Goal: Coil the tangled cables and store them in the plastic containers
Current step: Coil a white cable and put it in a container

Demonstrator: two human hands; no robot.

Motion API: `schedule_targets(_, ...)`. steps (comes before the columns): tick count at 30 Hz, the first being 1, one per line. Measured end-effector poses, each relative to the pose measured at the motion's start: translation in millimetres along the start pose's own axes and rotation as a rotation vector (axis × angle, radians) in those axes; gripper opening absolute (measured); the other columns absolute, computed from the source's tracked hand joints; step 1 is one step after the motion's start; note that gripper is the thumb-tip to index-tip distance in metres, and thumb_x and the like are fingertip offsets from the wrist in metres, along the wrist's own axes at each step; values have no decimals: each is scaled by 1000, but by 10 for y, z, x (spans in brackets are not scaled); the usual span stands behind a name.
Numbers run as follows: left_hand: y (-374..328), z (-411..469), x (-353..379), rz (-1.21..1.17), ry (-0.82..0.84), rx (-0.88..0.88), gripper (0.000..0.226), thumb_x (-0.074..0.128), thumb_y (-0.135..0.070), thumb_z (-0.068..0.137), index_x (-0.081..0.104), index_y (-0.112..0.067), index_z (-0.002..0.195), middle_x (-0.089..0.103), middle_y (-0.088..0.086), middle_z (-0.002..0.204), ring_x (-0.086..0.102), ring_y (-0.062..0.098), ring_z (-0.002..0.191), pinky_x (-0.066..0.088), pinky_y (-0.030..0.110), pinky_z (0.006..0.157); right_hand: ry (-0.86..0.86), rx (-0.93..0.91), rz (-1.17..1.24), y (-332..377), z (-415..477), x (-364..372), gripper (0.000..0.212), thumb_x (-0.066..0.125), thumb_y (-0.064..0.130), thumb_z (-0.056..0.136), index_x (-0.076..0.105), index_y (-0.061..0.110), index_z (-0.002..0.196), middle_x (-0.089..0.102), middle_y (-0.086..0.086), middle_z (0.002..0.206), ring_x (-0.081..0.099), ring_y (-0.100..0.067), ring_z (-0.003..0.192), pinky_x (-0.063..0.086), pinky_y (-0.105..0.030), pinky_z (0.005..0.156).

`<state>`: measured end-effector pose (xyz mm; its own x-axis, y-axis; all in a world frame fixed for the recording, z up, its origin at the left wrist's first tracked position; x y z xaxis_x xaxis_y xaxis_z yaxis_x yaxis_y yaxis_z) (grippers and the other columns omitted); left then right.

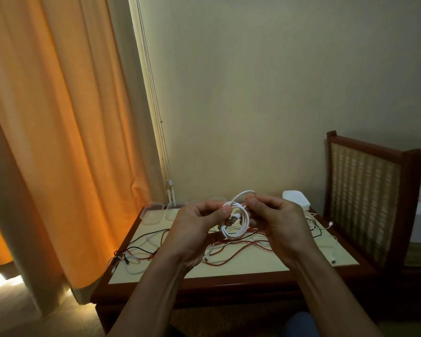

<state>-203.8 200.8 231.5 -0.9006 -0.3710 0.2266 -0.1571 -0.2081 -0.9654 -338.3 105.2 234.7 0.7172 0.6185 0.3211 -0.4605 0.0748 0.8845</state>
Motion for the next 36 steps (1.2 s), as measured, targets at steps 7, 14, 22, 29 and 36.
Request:
schedule_targets(7, -81, 9, -74, 38, -40, 90, 28, 75, -22, 79, 77, -3, 99, 76, 15, 98, 72, 22, 85, 61, 35, 72, 190, 54, -130, -66, -117, 138, 28, 57, 21, 99, 75, 2, 109, 74, -18, 110, 65, -36, 109, 49, -51, 99)
schedule_targets(14, -152, 22, -87, 127, -78, 176, 38, 79, -33, 69, 78, -8, 97, 76, 16, 98, 73, 32, 94, 63, 43, 81, 283, 149, -221, -133, -296, 340, 38, 50, 41, 101, 76, 12, 103, 75, 1, 101, 64, -20, 101, 50, -50, 95)
schedule_targets(22, -281, 48, -23, 553, 24, 246, 19, 70, -17, 94, 76, -27, 109, 77, -8, 100, 72, 10, 95, 61, 28, 80, 63, -37, -661, -24, -263, 206, 8, 66, 21, 97, 74, 23, 97, 68, 10, 64, 65, -6, 59, 55, -26, 60)
schedule_targets(29, -356, 52, -22, 979, -7, 280, 10, 66, -31, 99, 76, -31, 102, 74, -13, 90, 64, -4, 88, 51, 20, 79, -31, -283, -1126, 319, -225, 126, 15, 69, 26, 94, 79, 29, 105, 73, 11, 82, 62, 3, 76, 43, -9, 62)
schedule_targets(36, -251, 27, -209, 648, -145, 238, 13, 66, -24, 99, 78, -26, 104, 75, -6, 81, 69, 6, 75, 61, 29, 72, -114, -512, -1082, 472, -155, 38, 9, 72, 18, 92, 80, 21, 93, 71, 5, 76, 61, -9, 72, 52, -35, 69)
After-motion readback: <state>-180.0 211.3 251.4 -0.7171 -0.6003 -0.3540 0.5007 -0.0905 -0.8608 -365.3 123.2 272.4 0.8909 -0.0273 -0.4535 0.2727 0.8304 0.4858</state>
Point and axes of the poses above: each hand's wrist, its own z-axis towards the middle knuckle, its own x-axis out of the palm, y = z × x, the point moved 8 cm from there along z, towards the middle knuckle
